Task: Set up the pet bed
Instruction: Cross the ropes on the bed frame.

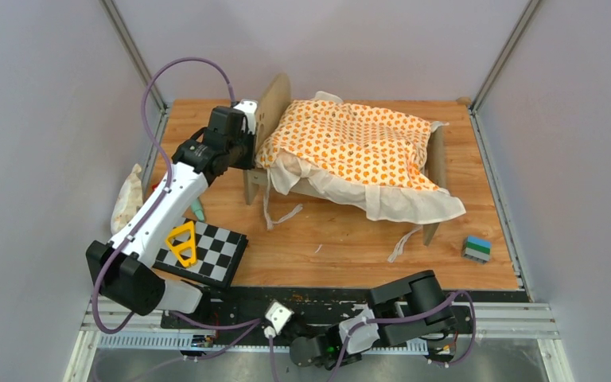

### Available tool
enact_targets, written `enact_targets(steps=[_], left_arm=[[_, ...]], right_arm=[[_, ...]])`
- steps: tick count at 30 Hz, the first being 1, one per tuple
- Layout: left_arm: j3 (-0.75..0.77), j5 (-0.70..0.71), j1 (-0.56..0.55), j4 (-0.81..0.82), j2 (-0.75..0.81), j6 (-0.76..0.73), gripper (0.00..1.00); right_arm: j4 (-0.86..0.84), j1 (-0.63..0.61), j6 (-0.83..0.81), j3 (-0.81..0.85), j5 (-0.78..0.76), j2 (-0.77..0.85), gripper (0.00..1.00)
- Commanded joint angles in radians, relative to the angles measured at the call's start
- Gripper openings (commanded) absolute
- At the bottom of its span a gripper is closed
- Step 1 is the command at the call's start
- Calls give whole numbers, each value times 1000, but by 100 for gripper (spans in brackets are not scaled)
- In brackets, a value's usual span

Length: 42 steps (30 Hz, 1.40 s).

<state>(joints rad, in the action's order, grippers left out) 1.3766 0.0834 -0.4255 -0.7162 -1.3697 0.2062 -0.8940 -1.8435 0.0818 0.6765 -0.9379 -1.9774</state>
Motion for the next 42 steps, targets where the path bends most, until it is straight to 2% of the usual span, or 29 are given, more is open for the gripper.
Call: enact_targets(steps=[1, 7, 8, 11, 13, 16, 19, 25, 33, 36, 42], left_arm=[[85, -125, -9, 188, -1, 91, 0], [49, -128, -9, 224, 0, 98, 0], [41, -126, -9, 232, 2, 98, 0], [31, -113, -9, 245, 9, 96, 0], [43, -119, -9, 243, 9, 100, 0], [74, -137, -9, 228, 10, 109, 0], [97, -152, -9, 213, 27, 114, 0], [133, -165, -9, 169, 73, 92, 0], [132, -173, -9, 132, 122, 107, 0], [146, -177, -9, 108, 128, 107, 0], [181, -189, -9, 81, 133, 110, 0]], right_arm=[[47, -28, 42, 8, 30, 40, 0], [106, -26, 19, 10, -15, 93, 0], [121, -25, 11, 5, -22, 111, 2], [161, -6, 5, -24, -35, 188, 28], [198, 26, 10, -45, -20, 251, 41], [206, 118, -3, -73, 28, 325, 53], [134, 213, -60, -75, 102, 347, 61], [17, 405, -123, -4, 255, 274, 65], [-366, 530, -283, 141, 233, 5, 65], [-408, 557, -332, 200, 228, -64, 65], [-438, 612, -332, 257, 261, -123, 64]])
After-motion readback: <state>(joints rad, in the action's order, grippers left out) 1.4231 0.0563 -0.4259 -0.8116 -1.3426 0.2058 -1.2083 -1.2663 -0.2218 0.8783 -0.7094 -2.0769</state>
